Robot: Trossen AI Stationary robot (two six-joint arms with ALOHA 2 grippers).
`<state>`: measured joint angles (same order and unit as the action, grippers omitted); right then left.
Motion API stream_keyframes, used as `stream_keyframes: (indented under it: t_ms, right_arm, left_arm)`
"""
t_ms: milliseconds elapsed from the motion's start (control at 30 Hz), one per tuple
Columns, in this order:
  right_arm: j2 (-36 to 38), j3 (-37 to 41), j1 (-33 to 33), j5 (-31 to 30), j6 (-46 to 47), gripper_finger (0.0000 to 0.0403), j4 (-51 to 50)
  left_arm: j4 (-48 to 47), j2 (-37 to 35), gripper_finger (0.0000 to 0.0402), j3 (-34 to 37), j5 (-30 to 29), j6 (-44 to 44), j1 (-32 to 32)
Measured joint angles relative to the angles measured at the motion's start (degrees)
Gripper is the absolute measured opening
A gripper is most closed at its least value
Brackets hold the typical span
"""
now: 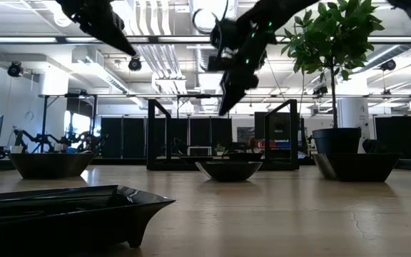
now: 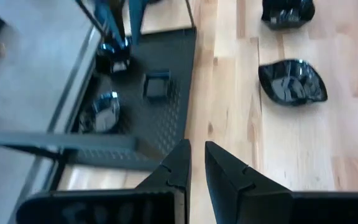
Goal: Pick & Place Mini shaped plates
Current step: Stack the black distorted square plate on top of the black distorted square plate on the shelf
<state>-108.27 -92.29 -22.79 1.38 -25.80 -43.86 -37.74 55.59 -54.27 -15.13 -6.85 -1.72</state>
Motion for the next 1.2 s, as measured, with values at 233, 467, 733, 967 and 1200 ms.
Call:
stream_keyframes:
  t_ms: [233, 467, 733, 967, 1200]
  right_arm:
    - [6.28, 0.56, 3.12, 0.12, 0.94, 0.0069, -3.38]
    - [11.05, 0.58, 6.3, 0.12, 0.83, 0.007, -7.04]
    - [14.77, 0.58, 8.95, 0.14, 2.29, 0.007, -9.74]
    - [15.63, 0.58, 9.31, 0.14, 2.72, 0.0066, -10.39]
    - [15.63, 0.58, 9.29, 0.12, 2.13, 0.0067, -10.43]
  left_arm:
    - [-6.58, 0.04, 0.0041, 0.39, 0.45, 4.77, -0.04]
    - [-8.11, 0.04, 0.0042, 3.21, 2.02, 3.52, -0.02]
    - [-7.76, 1.3, 0.0042, 9.46, 2.26, 3.75, -0.02]
    - [-7.05, 6.09, 0.0042, 12.25, 5.97, 7.68, 0.02]
    - [-7.24, 13.15, 0.0042, 13.1, 7.25, 8.45, 0.01]
